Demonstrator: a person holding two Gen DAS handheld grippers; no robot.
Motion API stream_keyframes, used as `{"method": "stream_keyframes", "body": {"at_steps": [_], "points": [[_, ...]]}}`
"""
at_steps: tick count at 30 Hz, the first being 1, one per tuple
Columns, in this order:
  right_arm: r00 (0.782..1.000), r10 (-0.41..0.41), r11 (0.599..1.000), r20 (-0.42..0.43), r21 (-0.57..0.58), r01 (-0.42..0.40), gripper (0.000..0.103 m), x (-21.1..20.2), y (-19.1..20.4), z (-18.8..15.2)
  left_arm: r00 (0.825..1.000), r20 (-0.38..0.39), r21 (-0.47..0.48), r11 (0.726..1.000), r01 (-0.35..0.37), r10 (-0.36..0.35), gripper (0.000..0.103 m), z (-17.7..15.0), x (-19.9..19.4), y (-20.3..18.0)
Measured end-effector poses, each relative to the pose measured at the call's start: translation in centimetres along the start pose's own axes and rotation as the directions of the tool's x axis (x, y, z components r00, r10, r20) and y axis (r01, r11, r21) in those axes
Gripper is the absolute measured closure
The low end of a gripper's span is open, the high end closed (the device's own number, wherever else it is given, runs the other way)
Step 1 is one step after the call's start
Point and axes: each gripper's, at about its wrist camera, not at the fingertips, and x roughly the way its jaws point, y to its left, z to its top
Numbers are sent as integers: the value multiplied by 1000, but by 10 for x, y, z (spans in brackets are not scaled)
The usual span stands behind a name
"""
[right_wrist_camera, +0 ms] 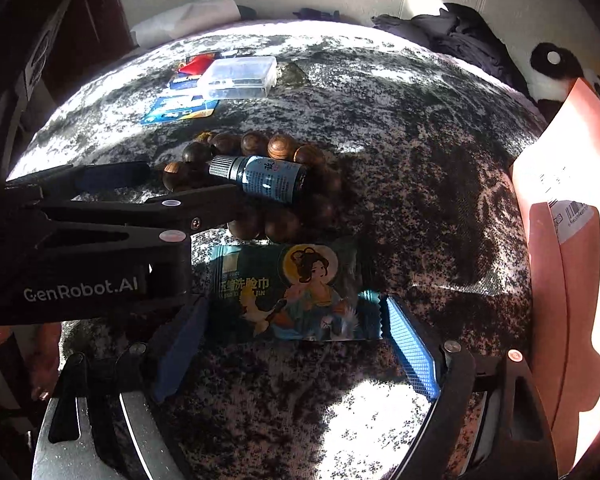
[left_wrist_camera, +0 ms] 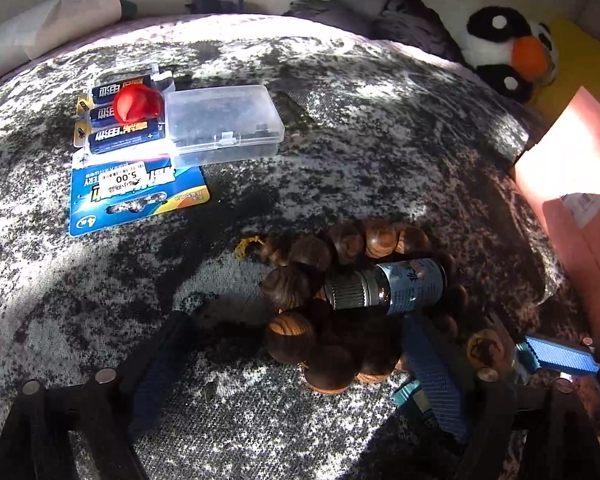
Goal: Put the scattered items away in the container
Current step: 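Grasp the wooden bead bracelet with left tool while right grasps the snack packet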
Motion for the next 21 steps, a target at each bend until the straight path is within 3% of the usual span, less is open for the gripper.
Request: {"method": "stream_keyframes", "body": {"at_steps": [1,4,5,8,9,12,21], "points": [[1000,1,1000,1,1,-1,12,1,-1,0,1000,0,14,1000,26,-26,56,1,0,-2],[1000,2,1000,3,-2,-2,10,5,-1,1,1000,10,29,1000,-1,1,82,2,-7,-4],[1000,0,1000,5,-19,1,14,5,1,2,1000,8,20,1000,7,-7,85,3,-10,-1],[1000,7,999,12,-51,-7,48,0,6,5,1000,-5,-26,999,28,-28,86,3,-19,9],[1000,1,998,12,-62,-1,52,-1,8,5,1000,-5,-37,999,24,-24,86,3,-23,12],[1000,17,999,14,-49,-17,57,-5,4,6,1000,9,-52,998,20,-20,86,3,-36,15],[992,22,1000,124,-23,-19,58,-55,-3,8,994,110,-59,998,17,-11,86,8,-101,14]]}}
